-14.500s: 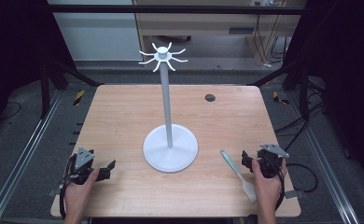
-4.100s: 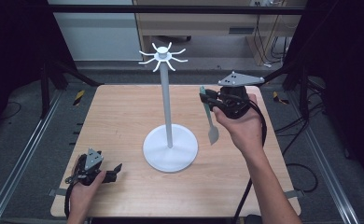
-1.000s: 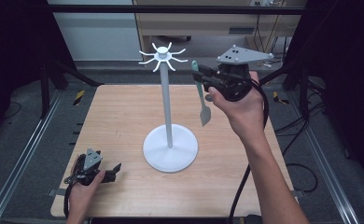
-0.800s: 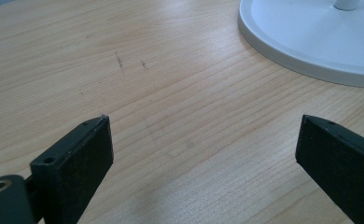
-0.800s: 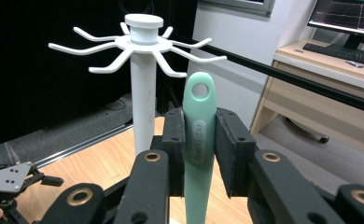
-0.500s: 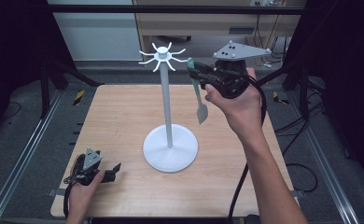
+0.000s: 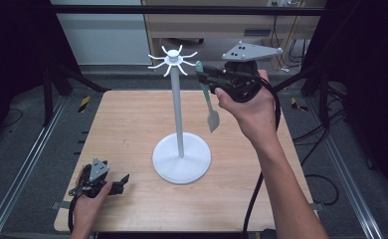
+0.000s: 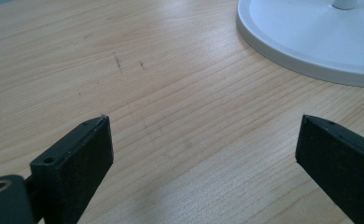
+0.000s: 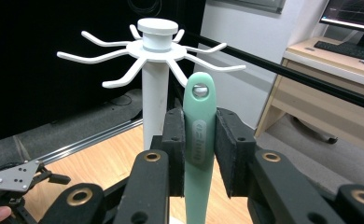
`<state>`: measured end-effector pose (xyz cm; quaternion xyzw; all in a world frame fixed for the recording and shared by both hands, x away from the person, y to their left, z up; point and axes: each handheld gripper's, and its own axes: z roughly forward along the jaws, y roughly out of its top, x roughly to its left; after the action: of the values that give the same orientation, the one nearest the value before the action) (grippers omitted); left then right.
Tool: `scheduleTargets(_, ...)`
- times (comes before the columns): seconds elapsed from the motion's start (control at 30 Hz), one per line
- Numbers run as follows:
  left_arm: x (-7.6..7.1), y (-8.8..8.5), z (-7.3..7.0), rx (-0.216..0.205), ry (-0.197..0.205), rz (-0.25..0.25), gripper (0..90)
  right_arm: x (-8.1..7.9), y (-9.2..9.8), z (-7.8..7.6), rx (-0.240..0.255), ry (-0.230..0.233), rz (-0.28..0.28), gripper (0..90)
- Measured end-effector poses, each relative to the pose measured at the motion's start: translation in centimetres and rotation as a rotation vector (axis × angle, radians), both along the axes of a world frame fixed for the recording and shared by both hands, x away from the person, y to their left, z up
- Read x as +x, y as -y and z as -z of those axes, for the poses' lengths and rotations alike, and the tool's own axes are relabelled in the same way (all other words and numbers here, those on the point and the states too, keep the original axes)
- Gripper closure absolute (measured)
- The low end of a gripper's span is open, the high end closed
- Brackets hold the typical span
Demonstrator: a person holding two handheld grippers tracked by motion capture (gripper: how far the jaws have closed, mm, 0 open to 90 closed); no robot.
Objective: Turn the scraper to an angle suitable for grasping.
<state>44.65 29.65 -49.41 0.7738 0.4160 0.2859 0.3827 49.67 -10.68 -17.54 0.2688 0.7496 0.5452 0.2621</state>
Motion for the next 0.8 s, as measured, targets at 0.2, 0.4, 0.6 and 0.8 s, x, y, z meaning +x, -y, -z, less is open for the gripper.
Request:
scheduleTargets(0.2, -0.03, -0.01, -0.01, 0.003, -0.001, -0.001, 3.6, 0.19, 0.01, 0.02, 0.011, -0.011, -0.016, 74.7)
scheduleTargets(0.4, -0.02, 0.06, 0.01, 0.006, -0.003, 0.002, 3.6, 0.2, -0.13, 0.14, 0.012, -0.017, -0.029, 74.6)
scheduleTargets(0.6, -0.02, 0.07, 0.02, 0.006, -0.002, 0.002, 3.6, 0.41, -0.64, 0.19, 0.009, -0.022, -0.033, 74.6)
scheduleTargets(0.8, -0.02, 0.03, 0.01, 0.004, -0.002, 0.001, 3.5, 0.49, -0.71, 0.31, 0.015, -0.021, -0.035, 74.5)
